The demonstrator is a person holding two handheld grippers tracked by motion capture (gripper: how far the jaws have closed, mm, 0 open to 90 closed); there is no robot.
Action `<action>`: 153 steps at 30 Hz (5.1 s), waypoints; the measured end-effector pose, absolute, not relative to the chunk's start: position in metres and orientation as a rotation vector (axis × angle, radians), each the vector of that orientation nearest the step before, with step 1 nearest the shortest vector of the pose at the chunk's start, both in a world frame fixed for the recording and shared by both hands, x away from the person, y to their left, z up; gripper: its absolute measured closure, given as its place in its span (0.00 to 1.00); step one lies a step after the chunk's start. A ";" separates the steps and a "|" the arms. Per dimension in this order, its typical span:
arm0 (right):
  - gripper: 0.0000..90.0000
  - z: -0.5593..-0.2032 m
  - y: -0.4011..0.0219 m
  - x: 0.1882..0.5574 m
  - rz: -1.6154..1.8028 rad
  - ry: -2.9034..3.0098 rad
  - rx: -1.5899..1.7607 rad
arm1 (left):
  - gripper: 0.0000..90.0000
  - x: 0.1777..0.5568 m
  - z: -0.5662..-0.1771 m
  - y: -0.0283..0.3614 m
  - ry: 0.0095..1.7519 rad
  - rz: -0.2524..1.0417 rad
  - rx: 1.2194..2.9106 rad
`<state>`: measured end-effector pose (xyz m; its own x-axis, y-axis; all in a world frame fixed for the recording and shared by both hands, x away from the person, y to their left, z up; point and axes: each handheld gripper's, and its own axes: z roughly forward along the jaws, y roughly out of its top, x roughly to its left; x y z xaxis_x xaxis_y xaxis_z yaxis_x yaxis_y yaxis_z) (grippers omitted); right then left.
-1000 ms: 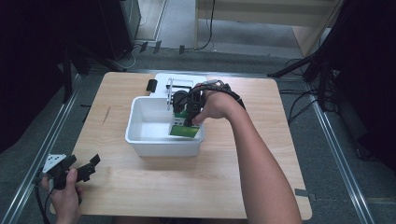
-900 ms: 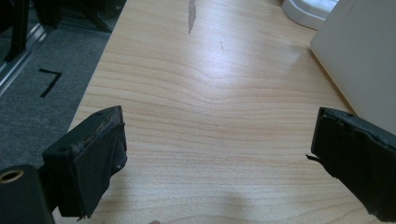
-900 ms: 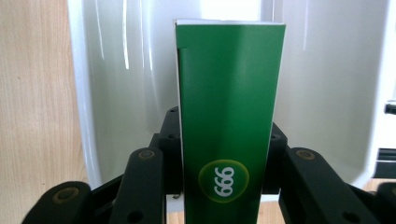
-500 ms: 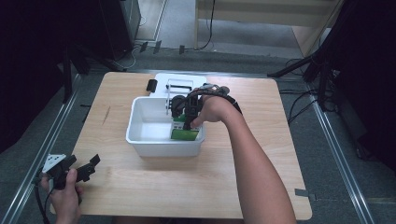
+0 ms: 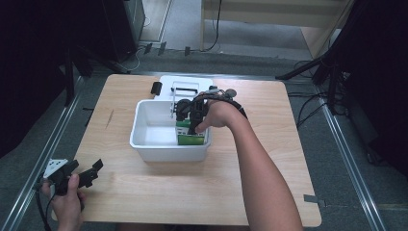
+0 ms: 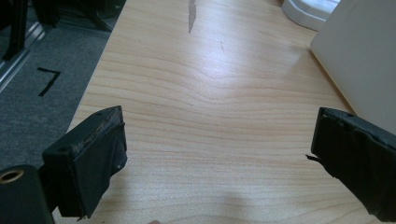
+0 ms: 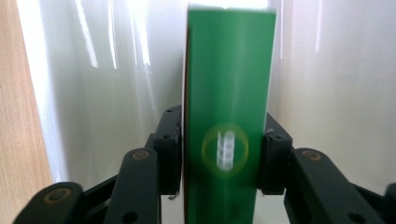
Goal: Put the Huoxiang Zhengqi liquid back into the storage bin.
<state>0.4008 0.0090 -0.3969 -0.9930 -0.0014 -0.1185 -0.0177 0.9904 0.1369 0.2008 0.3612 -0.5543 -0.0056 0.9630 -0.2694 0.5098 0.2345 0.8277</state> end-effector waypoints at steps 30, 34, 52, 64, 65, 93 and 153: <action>0.00 -0.323 -0.056 0.383 0.621 2.776 0.653 | 0.05 0.201 -0.554 0.361 1.644 0.659 1.396; 0.00 -0.325 -0.076 0.384 0.740 2.670 0.765 | 0.05 0.201 -0.554 0.361 1.644 0.659 1.396; 0.00 -0.353 -0.153 0.365 0.961 2.320 1.026 | 0.05 0.201 -0.554 0.361 1.646 0.664 1.398; 0.00 -0.393 -0.205 0.346 1.077 2.163 1.178 | 0.05 0.201 -0.554 0.361 1.646 0.664 1.397; 0.00 -0.398 -0.210 0.343 1.082 2.153 1.188 | 0.05 0.201 -0.554 0.361 1.647 0.664 1.399; 0.00 -0.476 -0.290 0.290 1.112 1.975 1.369 | 0.05 0.201 -0.554 0.360 1.648 0.668 1.399; 0.01 -0.547 -0.357 0.212 1.100 1.810 1.514 | 0.05 0.200 -0.554 0.359 1.645 0.679 1.406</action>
<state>0.2125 -0.3574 -0.5470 -0.2303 0.9679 0.1007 0.5350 0.0395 0.8439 0.1997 0.3591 -0.5541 -0.0108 0.9678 -0.2513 0.5090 0.2217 0.8317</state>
